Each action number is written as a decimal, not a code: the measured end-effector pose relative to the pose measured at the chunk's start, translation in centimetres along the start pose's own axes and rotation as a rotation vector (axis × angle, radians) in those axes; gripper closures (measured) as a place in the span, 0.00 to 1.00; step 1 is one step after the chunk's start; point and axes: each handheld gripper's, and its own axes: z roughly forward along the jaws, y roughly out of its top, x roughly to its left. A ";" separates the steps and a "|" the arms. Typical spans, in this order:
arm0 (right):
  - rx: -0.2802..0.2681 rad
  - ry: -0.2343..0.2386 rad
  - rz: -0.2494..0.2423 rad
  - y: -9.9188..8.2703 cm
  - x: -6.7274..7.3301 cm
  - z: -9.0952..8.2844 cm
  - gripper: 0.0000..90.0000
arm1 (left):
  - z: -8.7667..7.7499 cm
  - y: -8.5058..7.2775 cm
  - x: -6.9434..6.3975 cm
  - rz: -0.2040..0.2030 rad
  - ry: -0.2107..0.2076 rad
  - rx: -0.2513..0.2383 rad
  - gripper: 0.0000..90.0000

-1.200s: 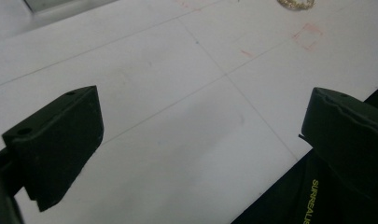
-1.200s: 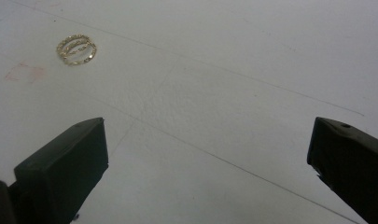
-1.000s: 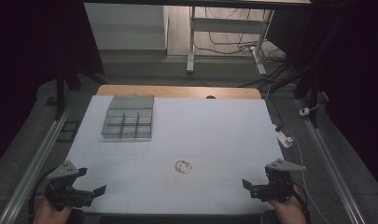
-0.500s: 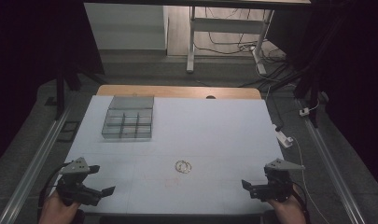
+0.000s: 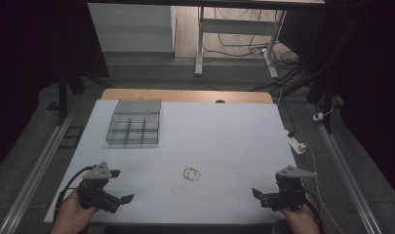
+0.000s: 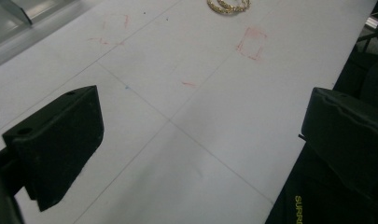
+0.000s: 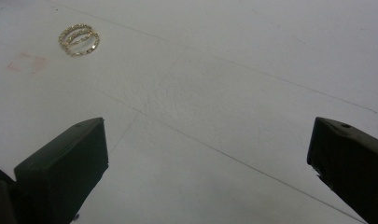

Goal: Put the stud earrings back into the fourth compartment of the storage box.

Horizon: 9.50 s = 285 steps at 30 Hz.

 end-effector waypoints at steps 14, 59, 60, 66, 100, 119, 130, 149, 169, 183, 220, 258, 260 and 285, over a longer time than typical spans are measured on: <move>0.006 0.000 -0.007 0.0 0.1 0.1 0.00 | 3.2 2.7 0.6 0.013 -0.009 0.040 0.00; 0.026 -0.006 -0.026 0.1 0.2 0.2 0.00 | 15.5 11.4 0.9 0.090 0.015 0.142 0.00; 0.026 -0.008 -0.027 0.1 0.2 0.2 0.00 | 15.7 11.5 1.0 0.085 0.019 0.147 0.00; 0.028 -0.007 -0.026 0.1 0.2 0.2 0.00 | 17.1 11.7 1.4 0.076 0.045 0.181 0.00; 0.034 -0.009 -0.032 0.1 0.3 0.3 0.00 | 17.0 12.1 -0.3 0.177 0.000 0.307 0.96; 0.029 -0.006 -0.041 0.0 0.4 0.3 0.00 | 15.6 12.9 2.0 -0.001 -0.062 0.261 0.96; 0.028 -0.003 -0.045 0.0 0.4 0.3 0.00 | 12.2 13.0 5.3 -0.076 0.010 0.211 0.96; 0.028 0.000 -0.044 0.0 0.4 0.3 0.00 | 6.5 11.2 11.3 -0.220 0.173 0.132 0.96; 0.032 -0.003 -0.050 0.0 0.4 0.3 0.00 | 3.6 8.1 16.0 -0.380 0.304 0.086 0.96; 0.036 -0.003 -0.055 0.0 0.5 0.3 0.00 | 3.2 6.0 18.3 -0.467 0.370 0.094 0.96; 0.036 0.004 -0.064 0.0 0.6 0.3 0.00 | 4.2 7.7 15.9 -0.353 0.139 -0.063 0.33; 0.040 0.006 -0.069 0.0 0.6 0.3 0.00 | 12.2 12.3 5.2 0.031 0.002 0.100 0.00; 0.041 0.006 -0.069 0.0 0.6 0.3 0.00 | 12.6 12.5 4.6 0.043 -0.002 0.109 0.00; 0.049 0.006 -0.074 0.0 0.6 0.4 0.00 | 18.0 13.3 -0.3 0.134 0.022 0.197 0.00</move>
